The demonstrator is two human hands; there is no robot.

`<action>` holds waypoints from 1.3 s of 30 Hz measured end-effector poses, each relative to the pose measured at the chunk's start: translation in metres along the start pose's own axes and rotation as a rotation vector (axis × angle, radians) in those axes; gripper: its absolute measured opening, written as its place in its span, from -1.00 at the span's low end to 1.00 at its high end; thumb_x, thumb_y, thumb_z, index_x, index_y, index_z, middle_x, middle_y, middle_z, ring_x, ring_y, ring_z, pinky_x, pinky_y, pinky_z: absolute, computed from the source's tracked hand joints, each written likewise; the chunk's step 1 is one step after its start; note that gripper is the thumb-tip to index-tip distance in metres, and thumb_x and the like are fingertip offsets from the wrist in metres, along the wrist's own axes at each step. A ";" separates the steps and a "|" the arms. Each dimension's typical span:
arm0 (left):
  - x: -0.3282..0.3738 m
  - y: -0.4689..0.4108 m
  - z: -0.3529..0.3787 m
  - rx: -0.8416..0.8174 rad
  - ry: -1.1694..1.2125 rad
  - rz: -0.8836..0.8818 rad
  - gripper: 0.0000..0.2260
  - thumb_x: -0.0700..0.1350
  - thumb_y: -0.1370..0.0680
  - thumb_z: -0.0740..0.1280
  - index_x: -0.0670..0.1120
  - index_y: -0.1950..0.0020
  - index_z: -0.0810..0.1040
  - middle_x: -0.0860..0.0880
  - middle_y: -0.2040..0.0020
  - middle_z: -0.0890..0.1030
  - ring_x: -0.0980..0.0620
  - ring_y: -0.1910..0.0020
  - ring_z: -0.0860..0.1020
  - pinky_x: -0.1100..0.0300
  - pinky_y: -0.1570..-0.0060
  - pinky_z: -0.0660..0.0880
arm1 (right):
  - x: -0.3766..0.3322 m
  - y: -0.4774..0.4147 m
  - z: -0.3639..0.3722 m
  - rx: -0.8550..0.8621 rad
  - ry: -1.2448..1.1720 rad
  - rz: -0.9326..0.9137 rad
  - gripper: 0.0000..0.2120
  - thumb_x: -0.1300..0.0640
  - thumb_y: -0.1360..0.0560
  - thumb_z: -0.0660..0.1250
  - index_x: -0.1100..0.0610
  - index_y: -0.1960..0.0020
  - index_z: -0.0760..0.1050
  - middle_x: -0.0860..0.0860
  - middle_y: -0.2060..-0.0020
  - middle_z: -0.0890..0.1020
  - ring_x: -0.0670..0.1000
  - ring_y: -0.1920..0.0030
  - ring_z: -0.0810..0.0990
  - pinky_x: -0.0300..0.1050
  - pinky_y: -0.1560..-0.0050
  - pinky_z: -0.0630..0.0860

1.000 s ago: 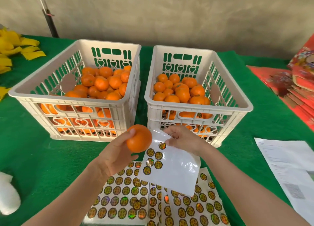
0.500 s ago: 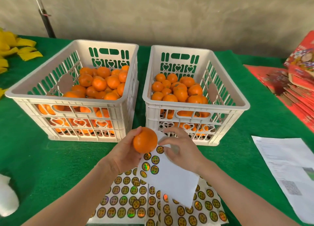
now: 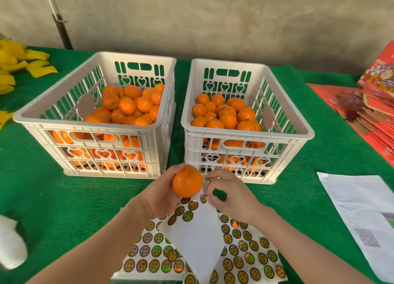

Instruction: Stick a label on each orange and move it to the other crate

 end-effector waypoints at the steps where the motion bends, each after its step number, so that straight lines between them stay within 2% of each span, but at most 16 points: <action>1: 0.000 0.000 -0.001 0.012 -0.003 0.008 -0.48 0.15 -0.31 0.38 -0.01 -0.22 0.46 -0.17 -0.14 0.58 -0.14 -0.12 0.53 0.07 -0.03 0.44 | 0.000 0.001 -0.002 0.000 -0.011 0.002 -0.96 0.25 -0.42 0.41 0.19 0.19 0.57 0.05 -0.07 0.56 0.00 -0.17 0.48 -0.23 -0.19 0.33; 5: 0.003 0.004 -0.002 0.022 -0.212 0.004 -0.43 0.14 -0.28 0.39 0.01 -0.24 0.42 -0.14 -0.17 0.54 -0.13 -0.14 0.51 0.03 -0.18 0.41 | -0.002 0.000 -0.011 0.104 -0.116 0.107 -0.89 0.34 -0.41 0.40 0.19 0.23 0.51 0.07 0.08 0.60 0.04 -0.05 0.54 -0.05 -0.13 0.46; 7: 0.004 0.007 -0.001 0.061 -0.465 0.045 -0.48 0.17 -0.25 0.40 0.06 -0.16 0.42 -0.07 -0.14 0.51 -0.06 -0.15 0.48 0.02 -0.29 0.31 | -0.003 -0.002 -0.014 0.160 -0.224 0.230 -0.80 0.31 -0.43 0.41 0.04 0.16 0.48 -0.02 0.10 0.59 -0.03 -0.01 0.54 0.00 -0.07 0.51; 8: 0.006 0.009 0.000 0.083 -0.572 0.088 -0.53 0.18 -0.24 0.44 0.10 -0.08 0.43 -0.02 -0.10 0.52 -0.01 -0.11 0.48 0.05 -0.24 0.29 | -0.005 -0.003 -0.014 0.163 -0.292 0.280 -0.74 0.27 -0.43 0.42 -0.05 0.08 0.45 -0.09 0.07 0.58 -0.08 -0.01 0.53 -0.01 -0.07 0.52; 10: 0.009 0.012 0.003 0.108 -0.659 0.174 -0.50 0.18 -0.22 0.53 0.14 -0.07 0.44 0.00 -0.11 0.53 0.05 -0.09 0.48 0.09 -0.15 0.27 | -0.010 -0.004 -0.012 0.124 -0.397 0.295 -0.49 0.19 -0.40 0.46 -0.21 -0.17 0.32 -0.21 -0.05 0.53 -0.19 -0.10 0.50 -0.13 -0.16 0.50; 12: 0.013 0.016 0.009 0.114 -0.668 0.253 -0.40 0.20 -0.23 0.52 0.14 -0.19 0.40 -0.01 -0.17 0.53 0.01 -0.17 0.48 0.10 -0.16 0.31 | -0.015 -0.006 -0.007 0.064 -0.388 0.223 -0.19 0.09 -0.35 0.48 -0.35 -0.36 0.06 -0.27 -0.23 0.44 -0.24 -0.27 0.39 -0.31 -0.26 0.37; 15: 0.019 0.023 0.018 0.054 -0.654 0.376 -0.45 0.13 -0.28 0.45 0.17 -0.24 0.40 0.02 -0.18 0.54 0.02 -0.17 0.51 0.06 -0.23 0.44 | -0.023 -0.013 -0.001 0.039 -0.257 0.112 -0.04 0.06 -0.36 0.48 -0.41 -0.40 -0.15 -0.28 -0.36 0.30 -0.25 -0.38 0.25 -0.36 -0.34 0.20; 19: 0.019 0.025 0.028 -0.027 -0.474 0.461 -0.39 -0.03 -0.32 0.45 0.13 -0.34 0.35 -0.04 -0.24 0.47 -0.06 -0.18 0.53 0.00 -0.14 0.55 | -0.033 -0.022 -0.005 0.240 -0.225 0.048 -0.06 0.12 -0.35 0.53 -0.37 -0.37 -0.08 -0.17 -0.27 0.38 -0.20 -0.28 0.38 -0.29 -0.26 0.37; 21: 0.020 0.023 0.028 -0.054 -0.278 0.421 -0.41 -0.06 -0.33 0.44 0.04 -0.33 0.35 -0.12 -0.23 0.46 -0.08 -0.07 0.57 0.04 -0.02 0.58 | -0.037 -0.025 -0.013 0.254 -0.319 0.086 -0.13 0.14 -0.33 0.54 -0.29 -0.34 0.03 -0.11 -0.24 0.45 -0.17 -0.24 0.44 -0.27 -0.20 0.43; 23: 0.025 0.024 0.029 -0.116 -0.082 0.354 -0.41 -0.08 -0.30 0.46 -0.03 -0.30 0.38 -0.18 -0.15 0.49 -0.05 0.13 0.57 0.16 0.21 0.53 | -0.038 -0.028 -0.025 0.253 -0.558 0.162 -0.38 0.08 -0.33 0.52 -0.28 -0.22 0.26 -0.16 -0.14 0.55 -0.13 -0.19 0.51 -0.26 -0.12 0.49; 26: 0.030 0.024 0.025 -0.138 0.151 0.251 -0.39 -0.11 -0.26 0.46 -0.05 -0.29 0.39 -0.21 -0.17 0.47 -0.13 0.03 0.51 0.13 0.16 0.50 | -0.042 -0.033 -0.035 0.373 -0.770 0.279 -0.91 0.07 -0.42 0.44 -0.09 0.17 0.55 -0.15 0.10 0.64 -0.05 -0.06 0.60 -0.07 -0.08 0.55; 27: 0.032 0.024 0.024 -0.146 0.188 0.230 -0.42 -0.11 -0.28 0.44 -0.05 -0.28 0.41 -0.21 -0.17 0.47 -0.15 -0.01 0.50 0.12 0.13 0.49 | -0.043 -0.035 -0.035 0.402 -0.786 0.307 -0.86 0.13 -0.46 0.42 -0.04 0.25 0.58 -0.13 0.12 0.65 -0.04 -0.03 0.60 -0.03 -0.09 0.53; 29: 0.033 0.026 0.027 -0.189 0.172 0.215 -0.50 -0.07 -0.32 0.42 -0.07 -0.25 0.46 -0.20 -0.10 0.54 -0.12 0.03 0.50 0.13 0.13 0.47 | -0.047 -0.036 -0.029 0.401 -0.780 0.336 -0.76 0.23 -0.47 0.39 0.01 0.34 0.59 -0.11 0.10 0.65 -0.07 -0.03 0.58 -0.17 -0.02 0.51; 31: 0.033 0.026 0.028 -0.187 0.114 0.230 -0.55 -0.03 -0.38 0.43 -0.08 -0.24 0.49 -0.17 -0.02 0.57 -0.07 0.11 0.50 0.16 0.18 0.46 | -0.051 -0.035 -0.025 0.375 -0.726 0.334 -0.80 0.26 -0.46 0.39 0.09 0.33 0.58 -0.06 0.05 0.62 -0.10 -0.04 0.55 -0.34 0.10 0.49; 33: 0.033 0.026 0.029 -0.149 0.078 0.242 -0.55 0.05 -0.40 0.38 -0.08 -0.25 0.49 -0.16 0.00 0.57 -0.06 0.12 0.50 0.17 0.19 0.47 | -0.053 -0.036 -0.024 0.359 -0.682 0.327 -0.82 0.25 -0.46 0.40 0.11 0.31 0.56 -0.02 0.01 0.60 -0.15 -0.03 0.54 -0.37 0.12 0.48; 39: 0.033 0.026 0.027 -0.099 0.080 0.227 -0.54 0.06 -0.40 0.34 -0.08 -0.25 0.48 -0.17 0.03 0.56 -0.05 0.15 0.51 0.15 0.17 0.46 | -0.058 -0.040 -0.022 0.318 -0.540 0.312 -0.87 0.18 -0.46 0.40 0.07 0.26 0.56 -0.08 -0.01 0.55 -0.20 -0.04 0.50 -0.08 -0.05 0.53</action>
Point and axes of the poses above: each hand's wrist, its own y-axis away from the middle knuckle, its own z-axis out of the palm, x = y × z, the point moved 1 cm from there along -y, towards the middle knuckle
